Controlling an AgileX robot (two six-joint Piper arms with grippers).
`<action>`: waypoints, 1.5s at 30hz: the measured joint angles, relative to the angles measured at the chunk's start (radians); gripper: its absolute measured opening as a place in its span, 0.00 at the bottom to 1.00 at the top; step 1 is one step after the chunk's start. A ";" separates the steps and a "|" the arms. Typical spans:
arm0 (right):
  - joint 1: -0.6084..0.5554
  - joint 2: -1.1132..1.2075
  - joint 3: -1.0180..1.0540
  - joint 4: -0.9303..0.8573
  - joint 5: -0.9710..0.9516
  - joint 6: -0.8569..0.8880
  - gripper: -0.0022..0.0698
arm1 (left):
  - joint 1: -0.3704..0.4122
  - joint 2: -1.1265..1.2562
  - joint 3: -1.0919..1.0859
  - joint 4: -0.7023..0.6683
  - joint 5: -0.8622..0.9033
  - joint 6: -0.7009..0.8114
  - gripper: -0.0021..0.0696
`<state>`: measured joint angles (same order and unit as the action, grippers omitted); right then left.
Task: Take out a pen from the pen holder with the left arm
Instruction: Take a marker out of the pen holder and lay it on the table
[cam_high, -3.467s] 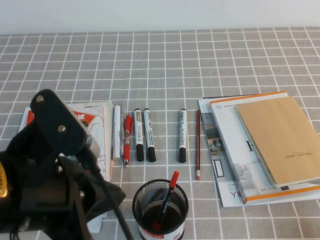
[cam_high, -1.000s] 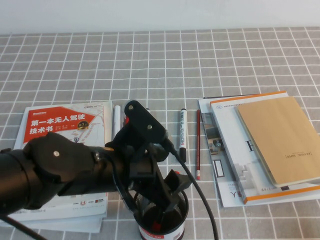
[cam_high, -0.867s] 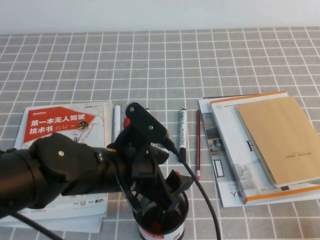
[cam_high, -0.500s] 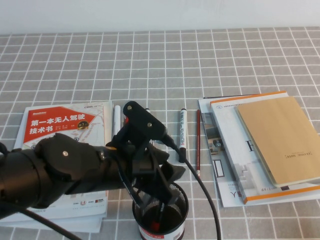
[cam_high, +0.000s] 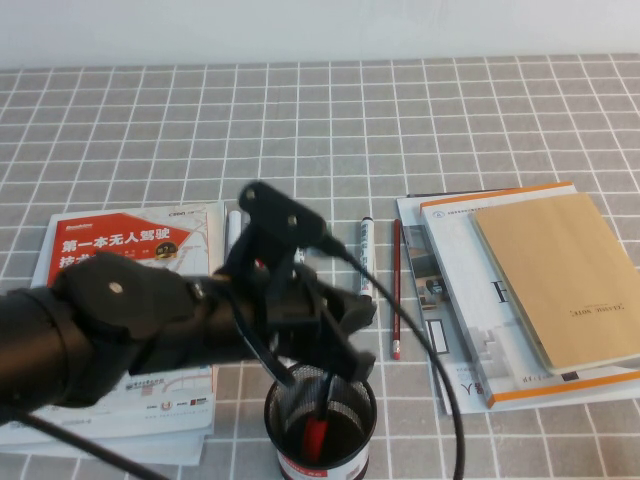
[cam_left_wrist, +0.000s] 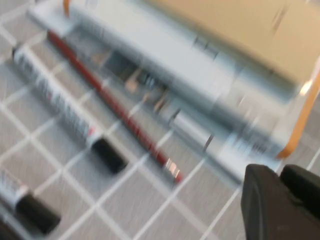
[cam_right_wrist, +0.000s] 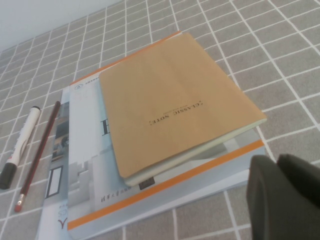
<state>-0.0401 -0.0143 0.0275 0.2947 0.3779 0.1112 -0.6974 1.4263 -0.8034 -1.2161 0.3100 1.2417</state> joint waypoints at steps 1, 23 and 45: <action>0.000 0.000 0.000 0.000 0.000 0.000 0.01 | 0.000 -0.014 -0.008 -0.007 0.005 -0.007 0.06; 0.000 0.000 0.000 0.000 0.000 0.000 0.01 | 0.000 0.055 -0.630 0.847 0.441 -0.879 0.06; 0.000 0.000 0.000 0.000 0.000 0.000 0.01 | 0.121 0.792 -1.465 1.019 0.931 -1.156 0.06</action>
<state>-0.0401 -0.0143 0.0275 0.2947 0.3779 0.1112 -0.5767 2.2184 -2.2683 -0.1971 1.2415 0.0857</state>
